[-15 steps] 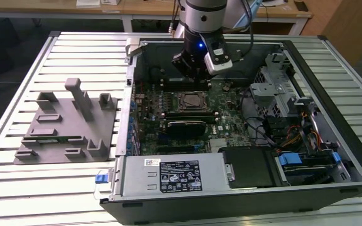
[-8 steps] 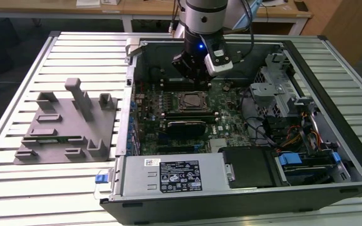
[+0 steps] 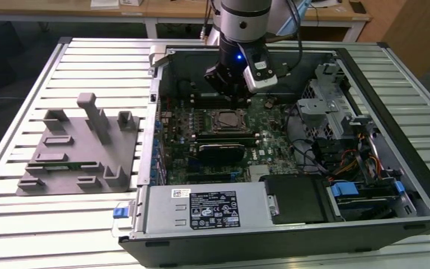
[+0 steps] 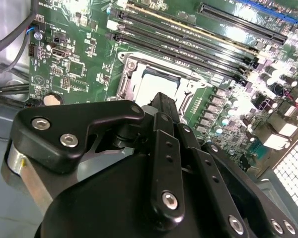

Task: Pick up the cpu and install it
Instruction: 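Install the second cpu locking lever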

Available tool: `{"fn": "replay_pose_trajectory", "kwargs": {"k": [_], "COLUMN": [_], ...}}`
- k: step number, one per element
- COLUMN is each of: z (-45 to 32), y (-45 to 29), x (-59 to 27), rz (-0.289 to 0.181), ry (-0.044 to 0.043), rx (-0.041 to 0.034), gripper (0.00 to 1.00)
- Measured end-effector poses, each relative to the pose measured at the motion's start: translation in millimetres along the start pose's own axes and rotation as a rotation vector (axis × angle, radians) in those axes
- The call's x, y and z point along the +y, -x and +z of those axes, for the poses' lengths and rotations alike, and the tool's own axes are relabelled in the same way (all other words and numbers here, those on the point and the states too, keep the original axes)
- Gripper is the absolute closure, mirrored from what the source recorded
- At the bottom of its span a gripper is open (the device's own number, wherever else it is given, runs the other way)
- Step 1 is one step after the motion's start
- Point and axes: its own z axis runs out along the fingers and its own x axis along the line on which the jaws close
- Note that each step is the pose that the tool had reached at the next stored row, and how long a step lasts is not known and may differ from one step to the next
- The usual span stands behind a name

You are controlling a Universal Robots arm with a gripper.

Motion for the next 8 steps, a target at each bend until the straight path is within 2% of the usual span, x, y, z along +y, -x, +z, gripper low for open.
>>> {"fn": "replay_pose_trajectory", "kwargs": {"k": [8], "z": [0.3], "y": [0.8], "x": [-4.3], "rz": [0.000], "ry": [-0.0001], "rx": [0.0000], "gripper": [0.89]}}
